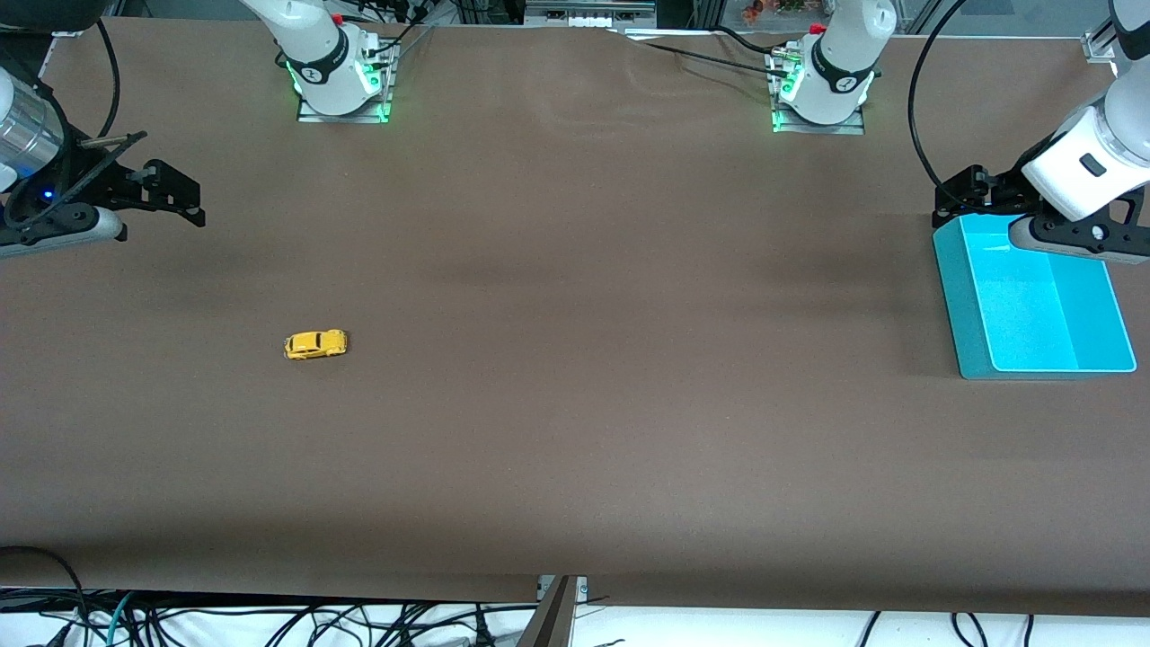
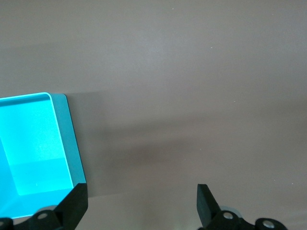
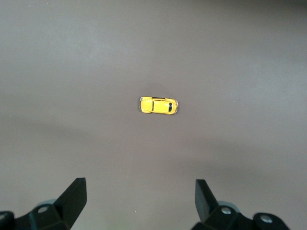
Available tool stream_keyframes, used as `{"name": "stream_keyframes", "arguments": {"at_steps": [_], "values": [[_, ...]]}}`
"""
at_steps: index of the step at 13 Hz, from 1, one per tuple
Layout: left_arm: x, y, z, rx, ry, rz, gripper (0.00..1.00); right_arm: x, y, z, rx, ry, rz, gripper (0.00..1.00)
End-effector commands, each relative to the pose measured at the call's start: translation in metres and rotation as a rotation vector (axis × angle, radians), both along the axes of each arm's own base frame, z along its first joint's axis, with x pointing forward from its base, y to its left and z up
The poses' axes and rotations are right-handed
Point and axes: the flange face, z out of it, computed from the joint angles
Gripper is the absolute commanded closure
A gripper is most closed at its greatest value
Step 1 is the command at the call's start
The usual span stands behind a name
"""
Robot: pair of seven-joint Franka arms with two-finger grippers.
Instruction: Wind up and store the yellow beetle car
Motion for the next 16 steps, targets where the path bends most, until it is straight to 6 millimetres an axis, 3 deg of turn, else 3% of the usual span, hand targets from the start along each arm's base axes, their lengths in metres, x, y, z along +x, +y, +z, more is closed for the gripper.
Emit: {"name": "stream_keyframes", "arguments": {"at_steps": [1, 16], "values": [[0.0024, 0.0016, 0.0046, 0.028, 0.007, 0.006, 0.0, -0.0031, -0.0012, 0.0077, -0.019, -0.006, -0.008, 0.0], [0.0047, 0.0075, 0.0011, 0.027, 0.013, 0.009, 0.0, -0.0061, -0.0087, 0.0112, -0.042, 0.005, -0.03, 0.0]]}}
